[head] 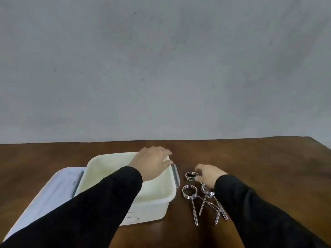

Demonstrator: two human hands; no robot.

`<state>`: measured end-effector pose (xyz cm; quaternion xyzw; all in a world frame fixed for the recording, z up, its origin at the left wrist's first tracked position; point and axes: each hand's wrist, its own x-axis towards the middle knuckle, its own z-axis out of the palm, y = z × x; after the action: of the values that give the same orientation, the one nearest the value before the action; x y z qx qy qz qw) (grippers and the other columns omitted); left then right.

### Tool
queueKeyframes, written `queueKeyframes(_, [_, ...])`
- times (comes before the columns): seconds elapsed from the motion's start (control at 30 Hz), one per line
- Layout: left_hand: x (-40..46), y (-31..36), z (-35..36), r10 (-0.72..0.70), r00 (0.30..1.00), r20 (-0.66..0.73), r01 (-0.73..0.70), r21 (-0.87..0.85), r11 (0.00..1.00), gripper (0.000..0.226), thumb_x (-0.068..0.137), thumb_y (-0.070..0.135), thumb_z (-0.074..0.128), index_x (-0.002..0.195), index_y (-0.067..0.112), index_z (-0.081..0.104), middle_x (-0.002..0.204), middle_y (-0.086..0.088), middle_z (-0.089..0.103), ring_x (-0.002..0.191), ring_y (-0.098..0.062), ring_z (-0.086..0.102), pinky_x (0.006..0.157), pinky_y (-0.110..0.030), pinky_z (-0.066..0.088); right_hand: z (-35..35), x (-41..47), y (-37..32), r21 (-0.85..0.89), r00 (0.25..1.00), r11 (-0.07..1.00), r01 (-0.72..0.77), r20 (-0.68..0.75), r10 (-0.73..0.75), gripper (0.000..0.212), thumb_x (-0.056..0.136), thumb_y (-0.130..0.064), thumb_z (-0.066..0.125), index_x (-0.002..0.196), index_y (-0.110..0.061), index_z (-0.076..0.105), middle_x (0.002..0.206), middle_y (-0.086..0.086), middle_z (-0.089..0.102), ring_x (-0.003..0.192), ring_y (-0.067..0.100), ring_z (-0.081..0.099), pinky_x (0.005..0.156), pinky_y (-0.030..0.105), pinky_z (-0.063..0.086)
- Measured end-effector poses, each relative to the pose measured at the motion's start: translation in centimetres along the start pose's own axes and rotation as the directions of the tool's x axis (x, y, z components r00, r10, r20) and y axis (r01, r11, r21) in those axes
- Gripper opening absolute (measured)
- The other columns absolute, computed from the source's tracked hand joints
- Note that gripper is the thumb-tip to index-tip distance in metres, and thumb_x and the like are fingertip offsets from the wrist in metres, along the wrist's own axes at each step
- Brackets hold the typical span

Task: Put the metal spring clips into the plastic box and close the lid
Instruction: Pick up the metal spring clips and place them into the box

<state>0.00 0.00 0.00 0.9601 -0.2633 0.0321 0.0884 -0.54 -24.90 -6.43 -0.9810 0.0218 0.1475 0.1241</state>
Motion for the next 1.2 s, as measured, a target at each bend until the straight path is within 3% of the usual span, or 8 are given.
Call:
queueKeyframes(0.2, [-0.6,0.6,3.0,0.045,0.988,0.145,-0.044,-0.013,0.999,0.048,0.105,0.051,0.034,0.147,0.036,0.052,0.166,0.004,0.027,0.152,-0.017,0.021,0.121,-0.045,0.01,1.5,1.6,0.3,-0.037,0.999,0.999,0.004,0.034,-0.003,0.035,0.094,-0.03,0.063,0.127,-0.018,0.064,0.127,0.003,0.063,0.114,0.021,0.06,0.094,0.029,0.044])
queueKeyframes(0.4, [-0.6,0.7,3.6,0.017,0.993,0.119,-0.017,0.002,1.0,0.047,0.105,0.052,0.034,0.144,0.037,0.055,0.166,0.005,0.028,0.151,-0.017,0.025,0.12,-0.047,0.012,2.4,3.1,0.5,0.028,1.0,1.0,-0.008,0.018,0.008,0.026,0.091,-0.027,0.068,0.115,-0.017,0.07,0.116,0.002,0.068,0.104,0.02,0.064,0.089,0.029,0.049])
queueKeyframes(0.6, [-0.6,0.8,3.0,0.008,0.991,0.133,-0.009,0.005,1.0,0.046,0.105,0.05,0.035,0.143,0.035,0.056,0.166,0.005,0.029,0.149,-0.017,0.028,0.119,-0.046,0.015,1.6,3.7,1.1,0.228,0.999,0.973,0.042,-0.043,-0.034,0.007,0.088,-0.027,0.072,0.091,-0.022,0.068,0.08,-0.008,0.061,0.078,0.016,0.059,0.071,0.026,0.047])
queueKeyframes(0.7, [-0.6,0.9,3.0,0.006,0.992,0.13,-0.007,0.004,1.0,0.047,0.105,0.05,0.035,0.144,0.035,0.055,0.165,0.005,0.029,0.15,-0.017,0.027,0.12,-0.045,0.014,0.4,3.4,1.0,0.325,0.993,0.941,0.095,-0.102,-0.065,0.007,0.09,-0.027,0.071,0.093,-0.02,0.071,0.088,-0.006,0.063,0.08,0.013,0.059,0.073,0.024,0.044])
queueKeyframes(0.83, [-0.6,0.1,1.7,0.0,0.997,0.072,0.004,-0.057,0.998,0.051,0.105,0.051,0.034,0.15,0.031,0.048,0.164,0.004,0.032,0.151,-0.015,0.023,0.12,-0.042,0.013,-2.5,2.4,-0.6,0.446,0.976,0.88,0.163,-0.206,-0.076,0.014,0.091,-0.026,0.07,0.096,-0.014,0.073,0.089,0.005,0.069,0.045,0.001,0.048,0.046,0.012,0.037])
queueKeyframes(0.93, [-1.2,-3.2,-0.5,-0.076,0.993,-0.094,0.064,-0.119,0.991,0.047,0.105,0.046,0.04,0.145,0.027,0.056,0.155,0.005,0.048,0.144,-0.015,0.039,0.115,-0.036,0.024,-5.6,1.5,-3.3,0.523,0.956,0.822,0.224,-0.282,-0.081,0.012,0.089,-0.031,0.072,0.09,-0.019,0.073,0.079,0.006,0.067,0.057,0.021,0.048,0.051,0.029,0.04])
queueKeyframes(1.03, [-2.8,-8.9,-2.7,-0.256,0.945,-0.203,0.216,-0.198,0.956,0.04,0.104,0.038,0.048,0.138,0.022,0.062,0.142,0.003,0.061,0.133,-0.02,0.051,0.109,-0.034,0.035,-8.9,0.5,-7.6,0.572,0.928,0.754,0.322,-0.347,-0.134,0.011,0.086,-0.03,0.075,0.082,-0.02,0.071,0.067,-0.003,0.058,0.061,0.021,0.043,0.055,0.031,0.035])
queueKeyframes(1.2, [-5.6,-17.9,-2.8,-0.52,0.852,-0.061,0.48,-0.306,0.822,0.044,0.103,0.038,0.047,0.143,0.019,0.056,0.138,-0.002,0.063,0.124,-0.023,0.058,0.099,-0.034,0.044,-10.2,-0.9,-17.4,0.483,0.903,0.767,0.423,-0.3,-0.308,0.016,0.082,-0.032,0.078,0.079,-0.017,0.074,0.069,-0.004,0.062,0.059,0.013,0.05,0.061,0.027,0.04])
